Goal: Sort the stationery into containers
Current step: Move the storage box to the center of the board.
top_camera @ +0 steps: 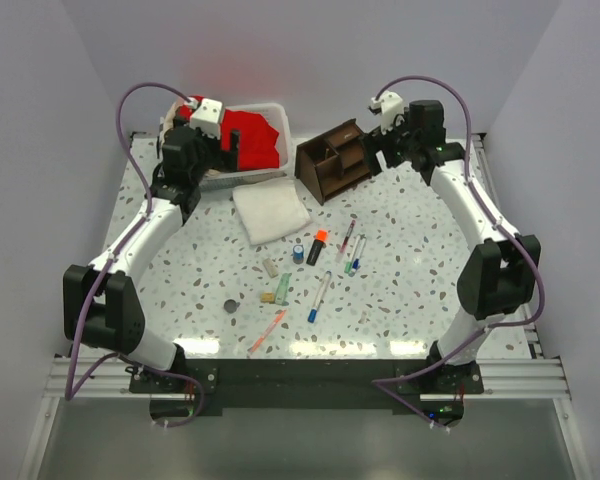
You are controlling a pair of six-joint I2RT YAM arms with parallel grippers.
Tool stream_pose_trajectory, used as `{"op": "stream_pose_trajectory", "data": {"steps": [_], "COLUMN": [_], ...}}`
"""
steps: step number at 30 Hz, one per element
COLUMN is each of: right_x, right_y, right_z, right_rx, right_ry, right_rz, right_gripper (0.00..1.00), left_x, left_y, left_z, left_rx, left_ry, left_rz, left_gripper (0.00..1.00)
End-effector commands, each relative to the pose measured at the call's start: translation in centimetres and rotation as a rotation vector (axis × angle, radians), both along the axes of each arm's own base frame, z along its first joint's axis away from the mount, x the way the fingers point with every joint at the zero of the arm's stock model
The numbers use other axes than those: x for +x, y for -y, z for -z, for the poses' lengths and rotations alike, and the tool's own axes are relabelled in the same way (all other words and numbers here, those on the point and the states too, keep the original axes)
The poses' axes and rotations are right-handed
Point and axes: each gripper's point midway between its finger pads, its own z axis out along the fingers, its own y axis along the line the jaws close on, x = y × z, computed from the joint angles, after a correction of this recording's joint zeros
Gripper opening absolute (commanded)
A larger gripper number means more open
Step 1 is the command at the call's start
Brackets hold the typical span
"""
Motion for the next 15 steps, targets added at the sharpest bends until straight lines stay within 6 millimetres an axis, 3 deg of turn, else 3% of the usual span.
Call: {"op": "stream_pose_trajectory", "data": {"steps": [1, 10, 11, 12, 14, 15], "right_x": [1.7, 7.3, 8.1, 8.8, 9.6, 10.0], "right_y": [-1.6, -2.2, -2.1, -2.1, -2.2, -2.0], "right_z": [-0.2, 1.2, 0.3, 2.0, 2.1, 3.0], "right_rx": [0.127, 0.160, 0.157, 0.150, 0.140, 0.133], "right_ry": [-0.004, -0.016, 0.006, -0.024, -0.025, -0.039], "right_rz": [-0.111, -0.128, -0.122, -0.117, -0.113, -0.101], "right_gripper": [0.85, 0.74, 0.73, 0.71, 0.69, 0.69], "left_x": [-0.9, -2.3, -2.4, -2.5, -2.6, -2.7], "left_y": [-0.8, -1.1, -1.2, -1.2, -1.3, -1.2], "left_z": [-2.1, -0.5, -0.3, 0.0, 0.7, 0.9], "left_rx": [-0.037, -0.028, -0.022, -0.020, -0.017, -0.017], "left_ry": [0.033, -0.010, -0.014, -0.025, -0.046, -0.052], "left_rz": [-0.046, -0.048, -0.049, -0.052, -0.053, -0.050], "left_gripper": [1.00, 1.00, 1.00, 1.00, 1.00, 1.00]}}
